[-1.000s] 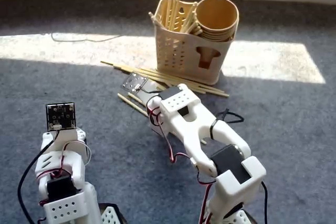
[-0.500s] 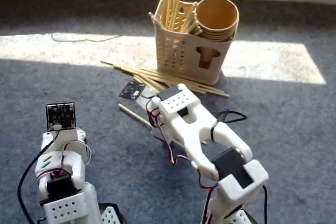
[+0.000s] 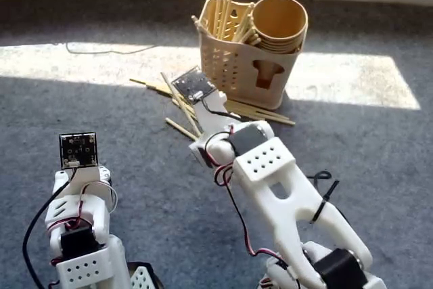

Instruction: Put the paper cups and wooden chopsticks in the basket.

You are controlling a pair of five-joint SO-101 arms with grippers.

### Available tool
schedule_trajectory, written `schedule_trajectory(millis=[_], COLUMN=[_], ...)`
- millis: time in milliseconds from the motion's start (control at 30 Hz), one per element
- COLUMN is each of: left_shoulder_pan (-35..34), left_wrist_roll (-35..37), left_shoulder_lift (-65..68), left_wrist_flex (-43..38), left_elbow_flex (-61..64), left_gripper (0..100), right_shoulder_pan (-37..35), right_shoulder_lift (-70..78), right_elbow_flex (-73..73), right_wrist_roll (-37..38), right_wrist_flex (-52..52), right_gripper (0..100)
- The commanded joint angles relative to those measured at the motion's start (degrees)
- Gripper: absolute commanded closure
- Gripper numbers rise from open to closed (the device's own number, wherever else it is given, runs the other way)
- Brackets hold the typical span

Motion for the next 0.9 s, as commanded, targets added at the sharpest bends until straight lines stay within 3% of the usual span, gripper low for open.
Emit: schedule_trajectory(millis=[0,267,500,733,867], left_shoulder_pan=[-0.3,-0.3,-0.3,-0.3,-0.3], left_wrist_roll=[-0.3,-0.3,-0.3,-0.3,-0.3], left_shoulder_lift=[-0.3,-0.3,-0.3,-0.3,-0.3], left_wrist_flex=[-0.9,-0.9,-0.9,-0.9,-0.9], left_elbow_flex=[1.0,1.0,1.0,1.0,1.0], left_gripper=[99,99,99,99,99], right_shoulder_pan=[-0.5,-0.7,-0.4,2.0,5.1], right_shoulder_lift=[-8.7,-24.1,-28.3,-28.2,-28.1], right_elbow_flex=[1.2,8.4,13.1,13.5,13.5], right_wrist_roll=[-3.5,-3.7,-3.2,12.0,14.8], right_wrist_flex=[-4.2,-22.0,-40.7,-55.9,-61.4], right_gripper=[99.5,99.5,99.5,99.5,99.5])
